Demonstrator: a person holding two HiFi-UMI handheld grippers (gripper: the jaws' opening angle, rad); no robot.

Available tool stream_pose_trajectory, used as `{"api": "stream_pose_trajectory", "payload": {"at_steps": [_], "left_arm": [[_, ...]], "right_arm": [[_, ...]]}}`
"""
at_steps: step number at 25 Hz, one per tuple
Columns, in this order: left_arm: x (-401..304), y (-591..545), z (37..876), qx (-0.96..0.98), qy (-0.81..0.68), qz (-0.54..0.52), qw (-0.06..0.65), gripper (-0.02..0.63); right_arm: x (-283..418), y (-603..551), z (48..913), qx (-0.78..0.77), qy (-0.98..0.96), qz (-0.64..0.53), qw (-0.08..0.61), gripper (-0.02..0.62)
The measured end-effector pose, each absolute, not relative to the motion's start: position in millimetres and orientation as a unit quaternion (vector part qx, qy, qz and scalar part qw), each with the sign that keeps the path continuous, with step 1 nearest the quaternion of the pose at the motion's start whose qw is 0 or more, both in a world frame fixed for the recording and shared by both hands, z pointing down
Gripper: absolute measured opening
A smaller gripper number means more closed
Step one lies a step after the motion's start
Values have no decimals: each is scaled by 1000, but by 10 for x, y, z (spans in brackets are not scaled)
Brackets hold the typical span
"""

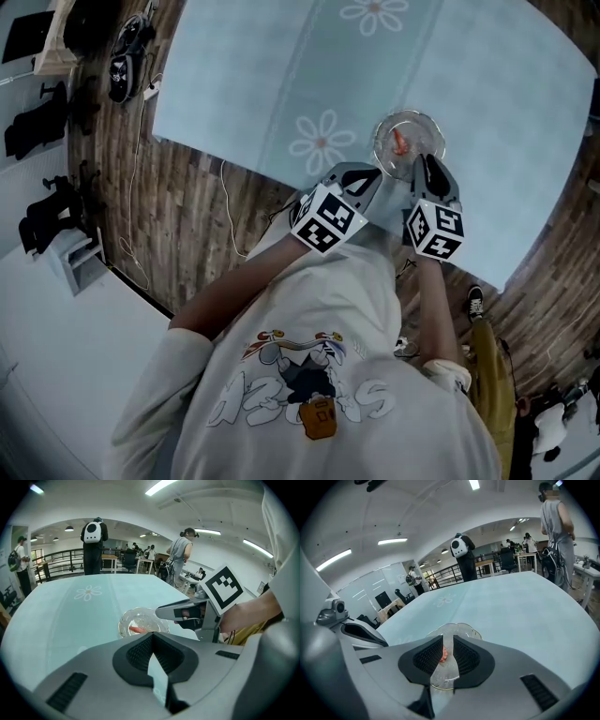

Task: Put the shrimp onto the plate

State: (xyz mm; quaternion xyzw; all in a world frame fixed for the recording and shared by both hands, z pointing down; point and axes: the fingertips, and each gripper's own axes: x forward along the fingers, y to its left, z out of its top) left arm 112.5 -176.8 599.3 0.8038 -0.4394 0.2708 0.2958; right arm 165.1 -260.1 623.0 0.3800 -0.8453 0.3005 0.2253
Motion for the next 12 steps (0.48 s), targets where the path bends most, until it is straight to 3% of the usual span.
{"api": "stream_pose_trajectory", "payload": {"at_steps": [12], "left_arm": [[1370, -1694, 5936, 836, -385, 285, 268, 3]], "right_arm": [[2015, -2397, 6065, 431, -831, 303, 176, 48]]}}
